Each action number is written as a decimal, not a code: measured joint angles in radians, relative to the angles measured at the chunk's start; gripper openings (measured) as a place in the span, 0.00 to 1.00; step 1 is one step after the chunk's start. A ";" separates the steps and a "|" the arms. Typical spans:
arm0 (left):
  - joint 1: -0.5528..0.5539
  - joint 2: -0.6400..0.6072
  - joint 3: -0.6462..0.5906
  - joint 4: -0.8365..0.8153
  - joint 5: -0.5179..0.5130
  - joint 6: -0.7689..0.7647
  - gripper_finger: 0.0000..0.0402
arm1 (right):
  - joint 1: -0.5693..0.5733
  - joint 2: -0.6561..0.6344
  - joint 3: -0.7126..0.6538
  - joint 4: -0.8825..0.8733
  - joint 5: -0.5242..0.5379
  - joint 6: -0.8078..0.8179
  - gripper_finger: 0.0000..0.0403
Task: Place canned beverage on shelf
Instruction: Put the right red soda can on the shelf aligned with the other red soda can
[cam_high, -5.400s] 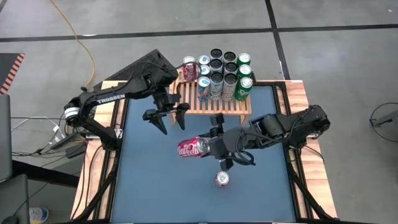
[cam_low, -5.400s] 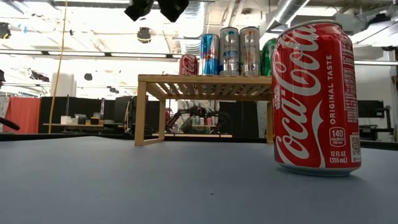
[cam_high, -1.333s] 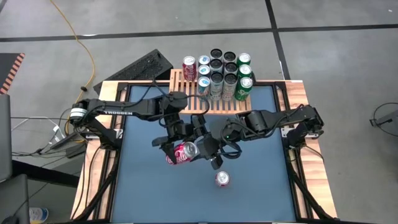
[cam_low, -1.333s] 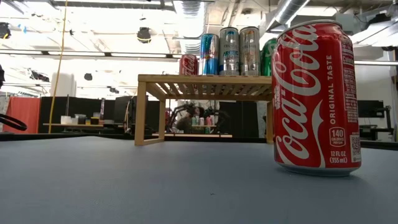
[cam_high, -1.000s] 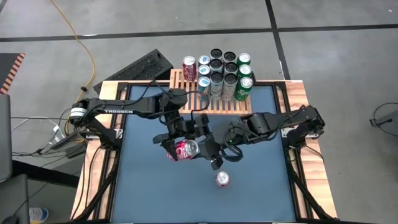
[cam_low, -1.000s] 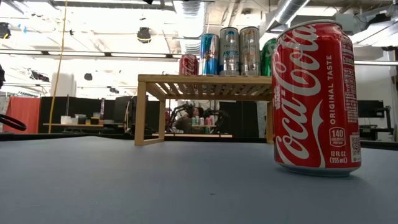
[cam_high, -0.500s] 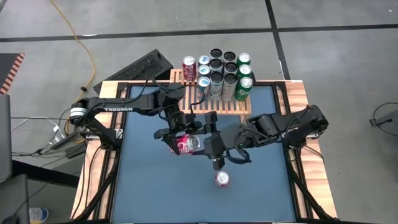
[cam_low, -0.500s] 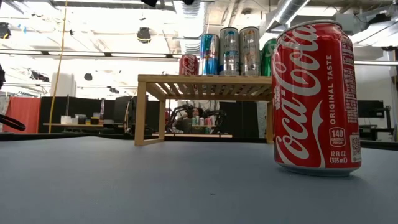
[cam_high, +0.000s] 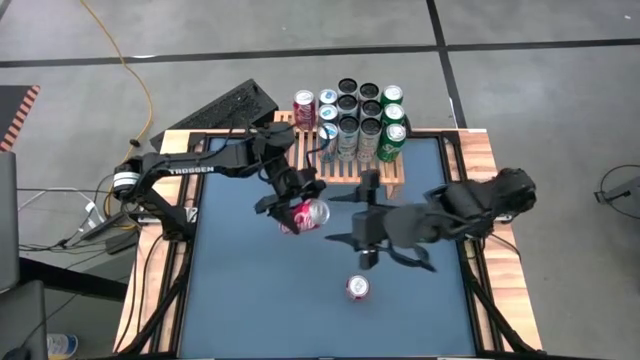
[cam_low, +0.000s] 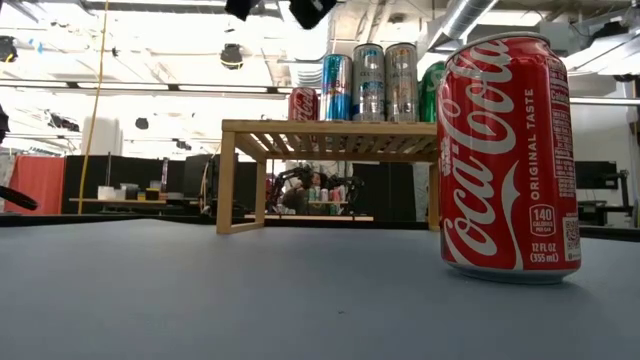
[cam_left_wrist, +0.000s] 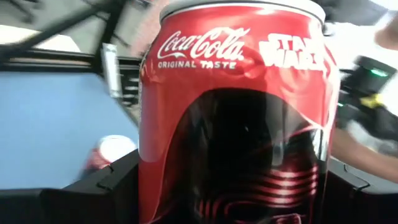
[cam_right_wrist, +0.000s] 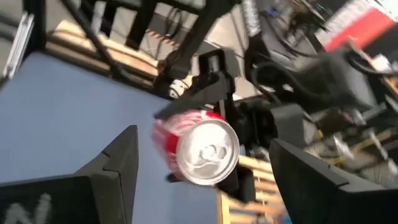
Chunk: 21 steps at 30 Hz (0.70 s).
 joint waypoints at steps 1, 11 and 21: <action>0.016 -0.006 0.000 -0.005 -0.021 0.002 0.74 | 0.016 -0.002 0.026 -0.035 0.029 0.041 0.71; 0.274 -0.235 -0.007 -0.079 -0.360 0.326 0.74 | 0.210 -0.020 0.181 -0.342 0.295 0.431 0.71; 0.507 -0.345 -0.323 0.448 -0.445 0.253 0.74 | 0.317 -0.012 0.181 -0.459 0.571 0.601 0.71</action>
